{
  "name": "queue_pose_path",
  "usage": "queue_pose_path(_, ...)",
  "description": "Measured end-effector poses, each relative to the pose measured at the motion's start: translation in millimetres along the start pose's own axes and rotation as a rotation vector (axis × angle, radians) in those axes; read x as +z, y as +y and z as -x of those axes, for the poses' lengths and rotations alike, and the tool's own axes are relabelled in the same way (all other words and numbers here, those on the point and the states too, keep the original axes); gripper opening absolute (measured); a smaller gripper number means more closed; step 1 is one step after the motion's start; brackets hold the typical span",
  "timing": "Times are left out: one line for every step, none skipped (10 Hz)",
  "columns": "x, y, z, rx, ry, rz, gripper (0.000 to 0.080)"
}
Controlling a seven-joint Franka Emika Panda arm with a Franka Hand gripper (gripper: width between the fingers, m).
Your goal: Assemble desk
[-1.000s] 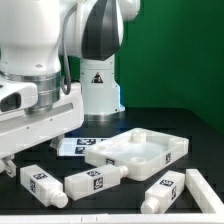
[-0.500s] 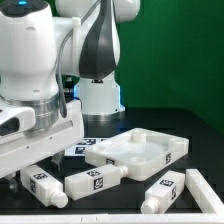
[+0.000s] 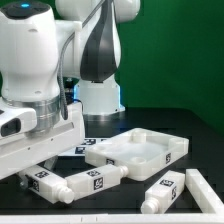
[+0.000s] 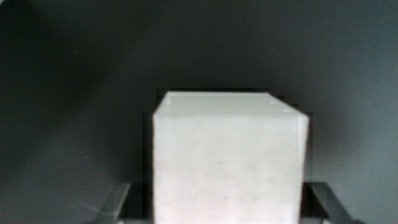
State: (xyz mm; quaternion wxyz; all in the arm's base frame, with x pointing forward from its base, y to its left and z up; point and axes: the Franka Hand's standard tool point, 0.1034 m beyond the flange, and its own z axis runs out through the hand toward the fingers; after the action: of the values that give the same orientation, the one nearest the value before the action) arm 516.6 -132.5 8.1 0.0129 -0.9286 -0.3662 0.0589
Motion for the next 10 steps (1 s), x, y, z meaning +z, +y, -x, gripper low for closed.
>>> queue_pose_path(-9.0,3.7,10.8,0.031,0.038,0.059,0.0285)
queue_pose_path(-16.0,-0.7,22.9,0.086,0.053,0.070,0.0285)
queue_pose_path(-26.6,-9.0,31.8,0.171,0.069,0.072,0.0285)
queue_pose_path(-40.5,-27.4,39.3,0.267,0.079,0.069,0.0285)
queue_pose_path(-50.3,-47.4,46.2,0.294,0.086,0.063,0.0285)
queue_pose_path(-53.1,-58.1,52.2,0.309,0.091,0.053,0.0285)
queue_pose_path(-50.4,-55.6,51.2,0.304,0.087,0.052,0.0285)
queue_pose_path(-48.8,-55.1,50.7,0.304,0.086,0.051,0.0285)
queue_pose_path(-48.7,-55.3,50.8,0.304,0.085,0.050,0.0285)
queue_pose_path(-48.4,-57.3,51.5,0.347,0.093,0.056,0.0285)
